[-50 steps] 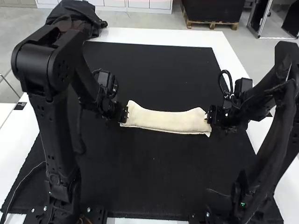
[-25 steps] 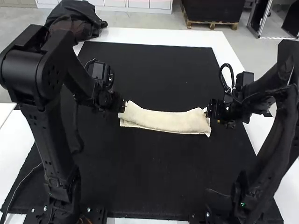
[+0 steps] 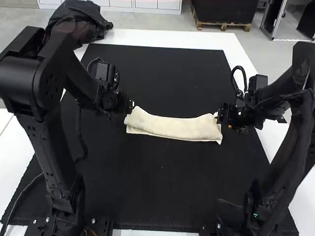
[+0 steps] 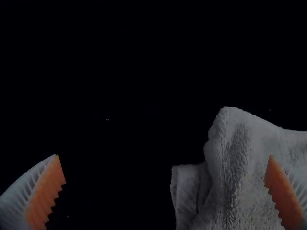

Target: Fold the towel.

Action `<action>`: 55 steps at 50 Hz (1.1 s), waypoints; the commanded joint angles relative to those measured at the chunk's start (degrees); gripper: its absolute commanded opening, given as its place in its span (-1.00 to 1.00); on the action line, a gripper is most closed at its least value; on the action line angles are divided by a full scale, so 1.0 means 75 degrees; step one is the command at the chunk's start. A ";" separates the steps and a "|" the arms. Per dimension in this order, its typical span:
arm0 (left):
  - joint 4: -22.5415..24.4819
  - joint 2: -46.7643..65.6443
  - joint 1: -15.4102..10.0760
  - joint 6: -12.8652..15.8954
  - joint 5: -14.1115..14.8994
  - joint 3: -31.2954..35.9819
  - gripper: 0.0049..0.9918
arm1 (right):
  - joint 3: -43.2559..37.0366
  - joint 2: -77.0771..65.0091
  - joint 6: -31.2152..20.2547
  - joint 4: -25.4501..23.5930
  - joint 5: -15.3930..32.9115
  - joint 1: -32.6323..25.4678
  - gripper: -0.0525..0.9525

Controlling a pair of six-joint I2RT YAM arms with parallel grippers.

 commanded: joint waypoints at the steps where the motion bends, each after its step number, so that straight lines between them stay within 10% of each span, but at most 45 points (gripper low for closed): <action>1: -0.0052 -0.0245 0.0216 -0.0080 0.0080 0.0324 0.96 | -0.0001 0.0127 -0.0182 0.0099 0.0034 0.0136 0.89; 45: -0.0744 -0.0772 0.0802 -0.0057 0.0080 0.0746 0.96 | -0.0001 0.0913 -0.0803 0.0474 0.0468 0.0511 0.87; 52: -0.0838 -0.0795 0.0802 -0.0057 0.0080 0.0757 0.96 | -0.0083 0.1159 -0.0991 0.0474 0.0339 0.0663 0.24; 55: -0.0885 -0.0842 0.0814 -0.0057 0.0080 0.0757 0.96 | -0.0107 0.1264 -0.1003 0.0462 0.0023 0.0722 -0.37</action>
